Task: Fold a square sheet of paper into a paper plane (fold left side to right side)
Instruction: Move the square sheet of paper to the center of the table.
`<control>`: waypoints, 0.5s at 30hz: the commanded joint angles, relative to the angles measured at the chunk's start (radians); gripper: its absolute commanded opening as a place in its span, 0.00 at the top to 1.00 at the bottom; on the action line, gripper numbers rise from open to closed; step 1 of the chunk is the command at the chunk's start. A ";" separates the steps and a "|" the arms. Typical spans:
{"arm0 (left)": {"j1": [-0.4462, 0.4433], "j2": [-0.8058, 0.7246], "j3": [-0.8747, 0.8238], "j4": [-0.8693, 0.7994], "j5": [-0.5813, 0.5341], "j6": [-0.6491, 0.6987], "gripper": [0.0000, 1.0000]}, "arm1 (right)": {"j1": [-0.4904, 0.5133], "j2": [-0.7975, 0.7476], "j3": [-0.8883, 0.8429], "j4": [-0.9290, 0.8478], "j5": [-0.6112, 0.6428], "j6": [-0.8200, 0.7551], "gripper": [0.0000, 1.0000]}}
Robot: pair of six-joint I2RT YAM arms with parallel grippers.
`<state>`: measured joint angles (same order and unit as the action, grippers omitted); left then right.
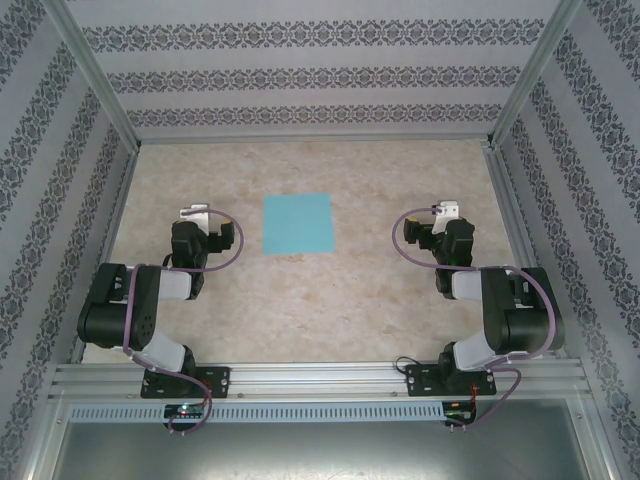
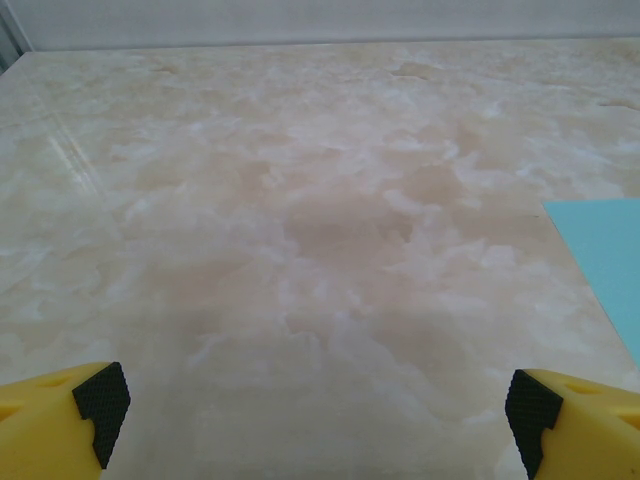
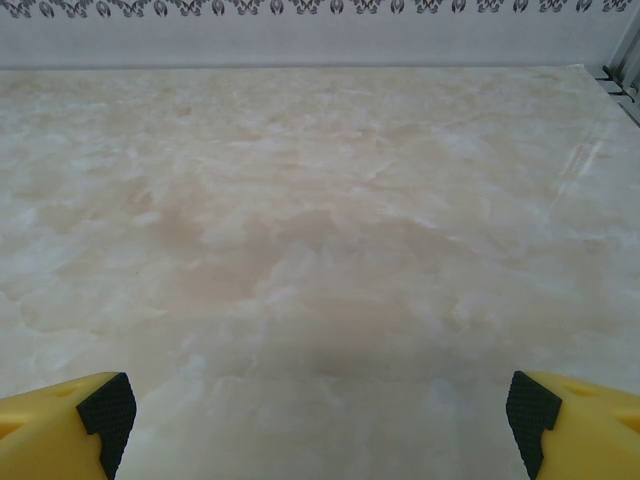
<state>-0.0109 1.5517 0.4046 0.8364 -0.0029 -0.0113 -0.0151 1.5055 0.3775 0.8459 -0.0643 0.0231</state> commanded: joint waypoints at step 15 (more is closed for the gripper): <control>0.001 -0.421 0.301 -0.831 -0.014 -0.325 0.00 | 0.018 -0.468 0.218 -0.743 0.081 0.128 0.02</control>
<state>-0.0113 1.1419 0.6365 0.2951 -0.0551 -0.1856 -0.0143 1.0996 0.5377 0.3653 0.0040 0.0845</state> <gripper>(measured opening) 0.999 0.977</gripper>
